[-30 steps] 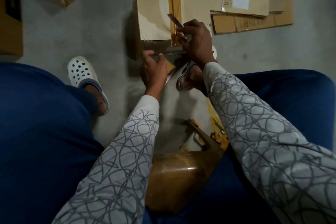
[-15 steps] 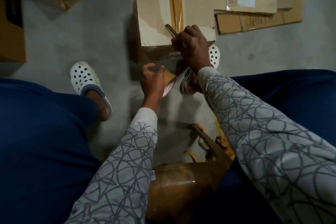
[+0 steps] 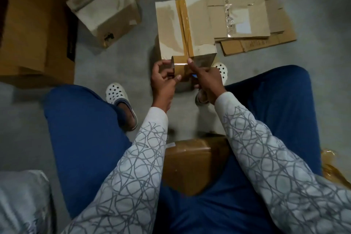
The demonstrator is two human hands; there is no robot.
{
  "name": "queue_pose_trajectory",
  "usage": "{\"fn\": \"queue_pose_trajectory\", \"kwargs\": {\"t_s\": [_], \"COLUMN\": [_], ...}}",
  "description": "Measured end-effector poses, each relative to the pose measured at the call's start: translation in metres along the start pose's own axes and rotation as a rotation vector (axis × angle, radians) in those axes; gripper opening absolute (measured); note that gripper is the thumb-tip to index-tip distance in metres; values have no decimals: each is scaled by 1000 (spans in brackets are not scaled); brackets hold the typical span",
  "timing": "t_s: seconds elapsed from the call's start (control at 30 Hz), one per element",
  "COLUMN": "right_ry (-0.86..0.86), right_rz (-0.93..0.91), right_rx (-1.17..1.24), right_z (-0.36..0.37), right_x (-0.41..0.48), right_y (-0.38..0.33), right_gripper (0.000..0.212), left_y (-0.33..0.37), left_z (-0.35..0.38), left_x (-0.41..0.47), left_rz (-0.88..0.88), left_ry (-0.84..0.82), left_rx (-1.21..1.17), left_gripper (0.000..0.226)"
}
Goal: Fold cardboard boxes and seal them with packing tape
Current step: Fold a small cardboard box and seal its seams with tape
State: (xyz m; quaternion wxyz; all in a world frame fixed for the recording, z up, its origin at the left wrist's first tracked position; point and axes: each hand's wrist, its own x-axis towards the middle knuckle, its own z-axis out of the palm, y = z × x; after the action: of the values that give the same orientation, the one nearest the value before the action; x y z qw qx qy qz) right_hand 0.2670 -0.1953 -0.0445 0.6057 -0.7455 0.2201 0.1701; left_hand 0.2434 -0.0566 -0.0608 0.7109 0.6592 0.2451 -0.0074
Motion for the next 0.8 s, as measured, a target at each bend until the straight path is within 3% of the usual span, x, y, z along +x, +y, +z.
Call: {"fn": "queue_pose_trajectory", "kwargs": {"t_s": [0.1, 0.2, 0.3, 0.4, 0.53, 0.8], "right_ry": [-141, -175, -146, -106, -30, 24], "right_rz": [-152, -232, -236, -308, -374, -381], "right_rx": [113, 150, 58, -98, -283, -353], "right_z": [-4, -15, -24, -27, -27, -26], "right_x": [-45, -76, -100, -112, -116, -107], "right_y": [0, 11, 22, 32, 35, 35], "right_gripper": [9, 18, 25, 22, 22, 26], "left_y": [11, 14, 16, 18, 17, 20], "left_z": [-12, -28, -36, -34, -32, -28], "left_x": [-30, -60, -82, -96, -106, -99], "left_rz": [40, 137, 371, 483, 482, 675], "left_ry": [-76, -139, -147, -171, -212, 2], "left_rx": [-44, 34, 354, 571, 596, 660], "left_gripper": [55, 61, 65, 62, 56, 18]}}
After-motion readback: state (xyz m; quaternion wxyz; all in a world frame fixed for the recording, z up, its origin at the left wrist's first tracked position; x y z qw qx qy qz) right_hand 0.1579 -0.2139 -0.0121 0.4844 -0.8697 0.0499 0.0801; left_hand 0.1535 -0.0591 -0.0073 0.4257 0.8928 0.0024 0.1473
